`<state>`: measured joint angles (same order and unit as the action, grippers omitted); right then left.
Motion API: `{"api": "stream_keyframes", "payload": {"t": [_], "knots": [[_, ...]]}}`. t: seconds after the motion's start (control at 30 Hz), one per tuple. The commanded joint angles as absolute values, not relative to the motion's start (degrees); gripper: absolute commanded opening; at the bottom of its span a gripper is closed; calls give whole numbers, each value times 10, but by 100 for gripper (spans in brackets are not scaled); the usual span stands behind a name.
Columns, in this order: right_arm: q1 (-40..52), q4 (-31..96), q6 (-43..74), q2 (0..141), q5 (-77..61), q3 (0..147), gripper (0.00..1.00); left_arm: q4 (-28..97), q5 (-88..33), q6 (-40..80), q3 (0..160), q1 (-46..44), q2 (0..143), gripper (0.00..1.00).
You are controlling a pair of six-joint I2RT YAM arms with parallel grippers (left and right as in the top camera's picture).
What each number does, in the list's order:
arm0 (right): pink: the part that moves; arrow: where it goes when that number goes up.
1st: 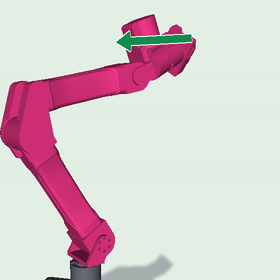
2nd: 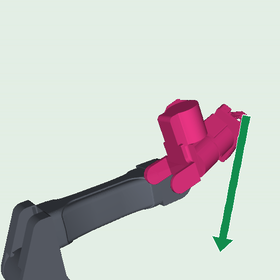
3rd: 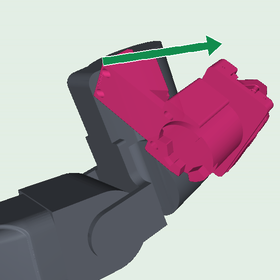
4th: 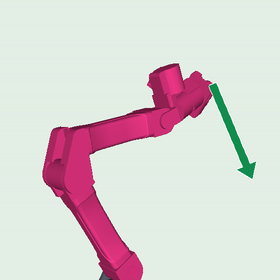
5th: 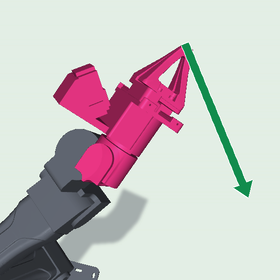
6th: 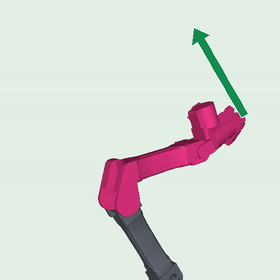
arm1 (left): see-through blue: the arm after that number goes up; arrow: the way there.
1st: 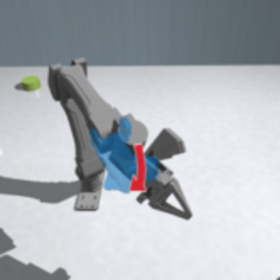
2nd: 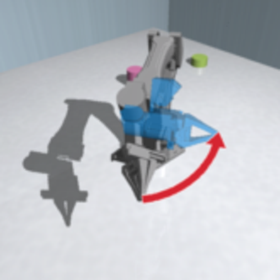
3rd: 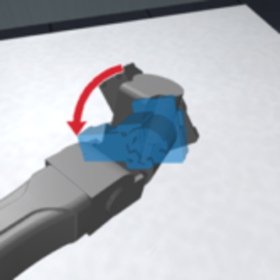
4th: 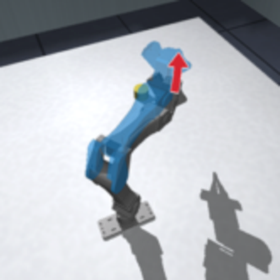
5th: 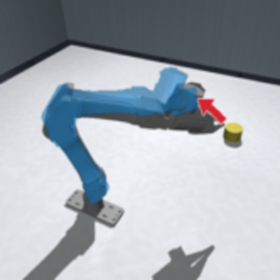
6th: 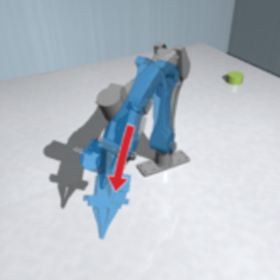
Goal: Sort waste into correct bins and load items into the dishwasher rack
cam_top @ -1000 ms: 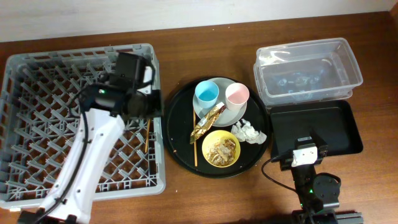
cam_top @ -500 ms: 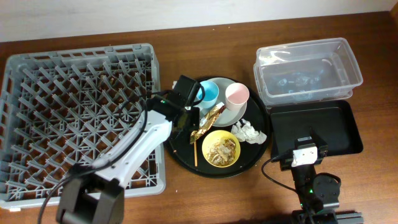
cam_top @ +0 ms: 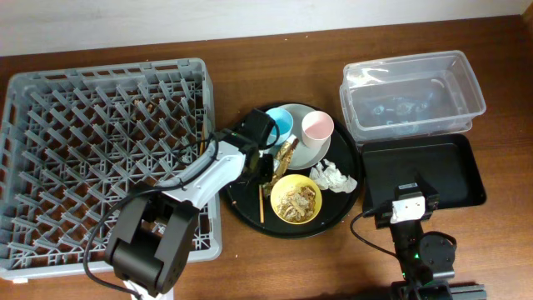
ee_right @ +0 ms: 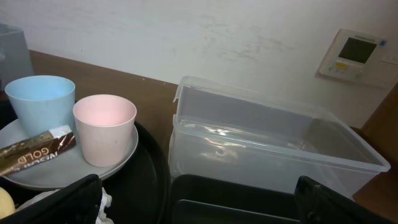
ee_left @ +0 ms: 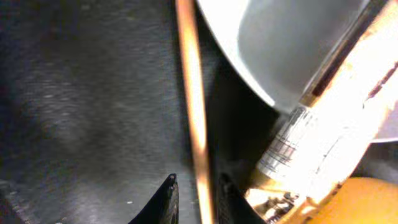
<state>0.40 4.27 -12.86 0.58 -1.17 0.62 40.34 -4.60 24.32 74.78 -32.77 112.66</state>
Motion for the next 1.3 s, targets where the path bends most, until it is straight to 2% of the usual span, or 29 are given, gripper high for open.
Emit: {"api": "stream_keyframes", "payload": {"t": [0.0, 0.3, 0.33, 0.5, 0.57, 0.7, 0.87, 1.03, 1.27], "knots": [[0, 45, -129, 2, -13, 3, 99, 399, -78, 248, 744, -329, 1132, 20], [0, 45, -129, 2, -13, 3, 99, 387, -18, 248, 740, -355, 1144, 20], [0, 45, -129, 2, -13, 3, 99, 385, 1, 249, 740, -363, 1149, 16], [0, 45, -129, 2, -13, 3, 99, 386, 34, 249, 740, -369, 1156, 10], [0, 45, -129, 2, -13, 3, 99, 386, 39, 249, 740, -369, 1156, 1], [0, 45, -129, 2, -13, 3, 99, 400, 46, 249, 759, -366, 1142, 1], [0, 45, -129, 2, -13, 3, 99, 500, 93, 248, 842, -328, 1032, 1], [0, 45, -129, 2, -13, 3, 99, 548, 130, 248, 847, -267, 941, 1], [0, 45, -129, 2, -13, 3, 99, 582, 136, 213, 842, -208, 981, 1]]}}
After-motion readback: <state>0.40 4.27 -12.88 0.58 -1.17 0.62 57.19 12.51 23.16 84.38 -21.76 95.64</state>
